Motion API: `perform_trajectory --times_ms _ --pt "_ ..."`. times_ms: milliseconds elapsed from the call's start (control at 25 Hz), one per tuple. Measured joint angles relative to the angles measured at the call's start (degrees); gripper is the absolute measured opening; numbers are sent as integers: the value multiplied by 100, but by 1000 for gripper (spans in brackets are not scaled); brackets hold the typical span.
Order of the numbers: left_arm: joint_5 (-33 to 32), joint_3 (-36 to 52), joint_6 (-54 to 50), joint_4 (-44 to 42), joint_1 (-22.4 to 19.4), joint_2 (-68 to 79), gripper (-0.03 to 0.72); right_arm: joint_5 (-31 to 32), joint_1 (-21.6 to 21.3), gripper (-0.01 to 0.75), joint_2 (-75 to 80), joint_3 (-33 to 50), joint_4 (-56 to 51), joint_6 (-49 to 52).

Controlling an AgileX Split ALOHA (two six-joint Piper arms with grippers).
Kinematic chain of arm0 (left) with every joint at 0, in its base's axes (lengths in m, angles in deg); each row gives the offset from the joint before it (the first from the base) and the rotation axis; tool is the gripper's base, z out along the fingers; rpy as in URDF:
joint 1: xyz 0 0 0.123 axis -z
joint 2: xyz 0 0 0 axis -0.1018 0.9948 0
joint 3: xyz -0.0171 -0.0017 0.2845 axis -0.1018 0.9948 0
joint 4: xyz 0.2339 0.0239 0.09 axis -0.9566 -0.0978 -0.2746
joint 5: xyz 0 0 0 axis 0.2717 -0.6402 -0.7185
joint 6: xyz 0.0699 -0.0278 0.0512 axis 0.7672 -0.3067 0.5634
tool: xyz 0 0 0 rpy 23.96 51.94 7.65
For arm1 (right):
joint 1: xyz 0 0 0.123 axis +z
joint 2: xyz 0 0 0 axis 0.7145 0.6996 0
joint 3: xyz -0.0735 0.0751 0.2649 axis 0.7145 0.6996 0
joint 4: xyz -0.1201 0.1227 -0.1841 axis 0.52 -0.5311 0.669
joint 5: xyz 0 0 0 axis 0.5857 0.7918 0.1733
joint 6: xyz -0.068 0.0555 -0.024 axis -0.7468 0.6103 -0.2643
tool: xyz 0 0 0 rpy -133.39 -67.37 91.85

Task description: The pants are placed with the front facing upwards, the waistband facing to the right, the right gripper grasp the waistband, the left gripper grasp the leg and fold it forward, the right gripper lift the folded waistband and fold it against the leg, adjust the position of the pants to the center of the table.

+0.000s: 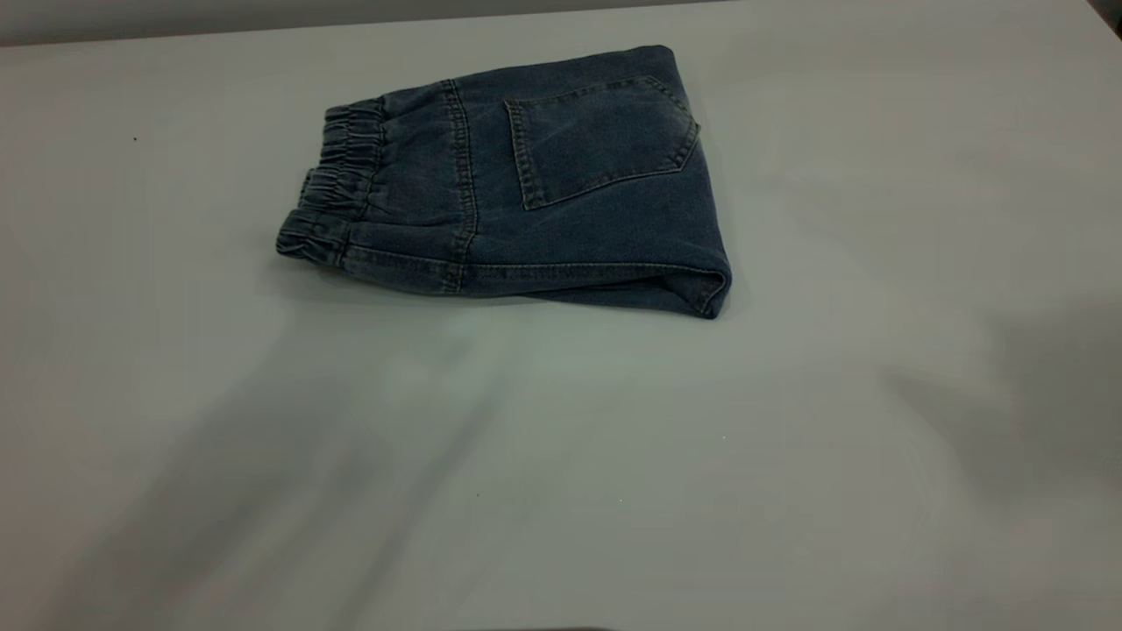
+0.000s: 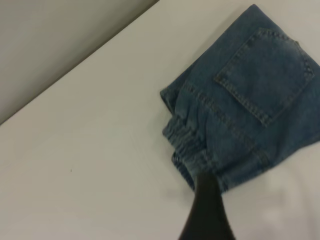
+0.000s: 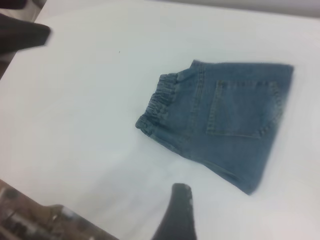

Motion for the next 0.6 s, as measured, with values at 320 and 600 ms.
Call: perform_trajectory --times_ms 320,600 --pt "0 1353 -611 -7 0 -1833 501 72 0 593 -2301 1360 198 -35" --pt "0 2722 -794 -12 0 -3164 501 112 0 593 -3621 2529 825 113"
